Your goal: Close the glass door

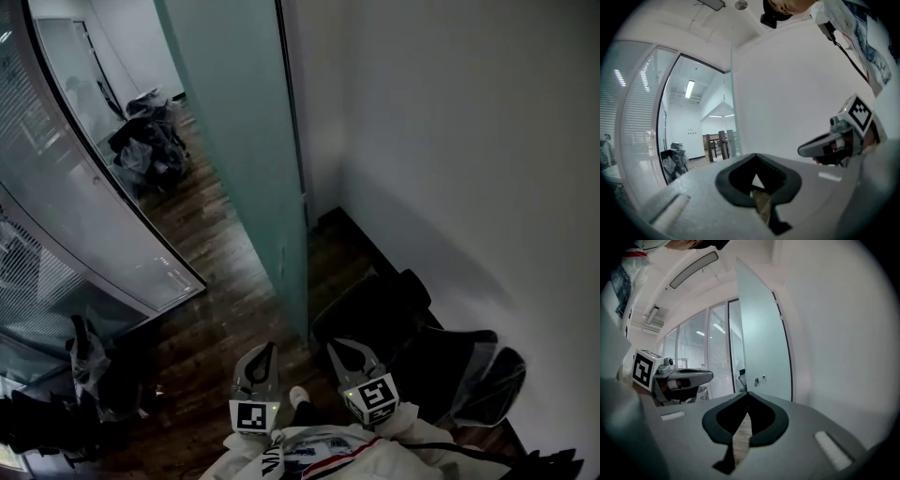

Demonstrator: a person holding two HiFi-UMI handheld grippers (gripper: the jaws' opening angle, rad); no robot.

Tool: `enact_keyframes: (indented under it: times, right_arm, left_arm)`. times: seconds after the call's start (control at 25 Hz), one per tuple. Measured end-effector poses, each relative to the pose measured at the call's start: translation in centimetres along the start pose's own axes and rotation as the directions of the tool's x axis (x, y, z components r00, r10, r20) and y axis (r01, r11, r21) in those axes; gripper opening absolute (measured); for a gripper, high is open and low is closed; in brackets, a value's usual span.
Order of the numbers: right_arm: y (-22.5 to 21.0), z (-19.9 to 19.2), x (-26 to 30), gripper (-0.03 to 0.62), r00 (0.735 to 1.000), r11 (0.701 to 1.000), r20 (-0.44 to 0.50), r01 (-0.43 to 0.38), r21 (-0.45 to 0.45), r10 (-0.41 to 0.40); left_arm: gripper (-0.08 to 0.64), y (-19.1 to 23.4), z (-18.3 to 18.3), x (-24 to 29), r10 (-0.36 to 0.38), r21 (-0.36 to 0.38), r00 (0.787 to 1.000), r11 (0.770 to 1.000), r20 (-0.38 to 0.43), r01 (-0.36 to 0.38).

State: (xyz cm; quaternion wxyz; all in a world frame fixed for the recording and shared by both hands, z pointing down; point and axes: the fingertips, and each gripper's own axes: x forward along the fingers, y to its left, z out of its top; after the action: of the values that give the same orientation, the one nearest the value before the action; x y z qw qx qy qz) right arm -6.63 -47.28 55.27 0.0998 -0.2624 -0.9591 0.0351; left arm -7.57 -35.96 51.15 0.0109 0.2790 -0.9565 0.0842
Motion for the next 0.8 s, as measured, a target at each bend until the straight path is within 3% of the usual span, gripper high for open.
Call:
enact_keyframes:
  times: [0.24,0.56,0.8]
  right_arm:
    - [-0.4,0.4,5.1,0.005,0.999,1.000,-0.032,-0.002,-0.011,0.002]
    - [-2.7,0.4,9.6,0.006,1.000,0.999,-0.019,0.020,-0.042,-0.021]
    - [-5.8,0.9,11.7,0.006,0.999,0.999,-0.048,-0.023,-0.044,0.021]
  left_arm:
    - [0.000,5.3,-1.7,1.3,0.046,-0.046,0.999,0.998,0.009,-0.046]
    - [0.000,10.1,-4.1,2.6,0.056,-0.037,0.998,0.998,0.010,-0.055]
    - [0.000,12.0,-4.4,4.1,0.132,-0.076,0.991,0.988,-0.011,-0.132]
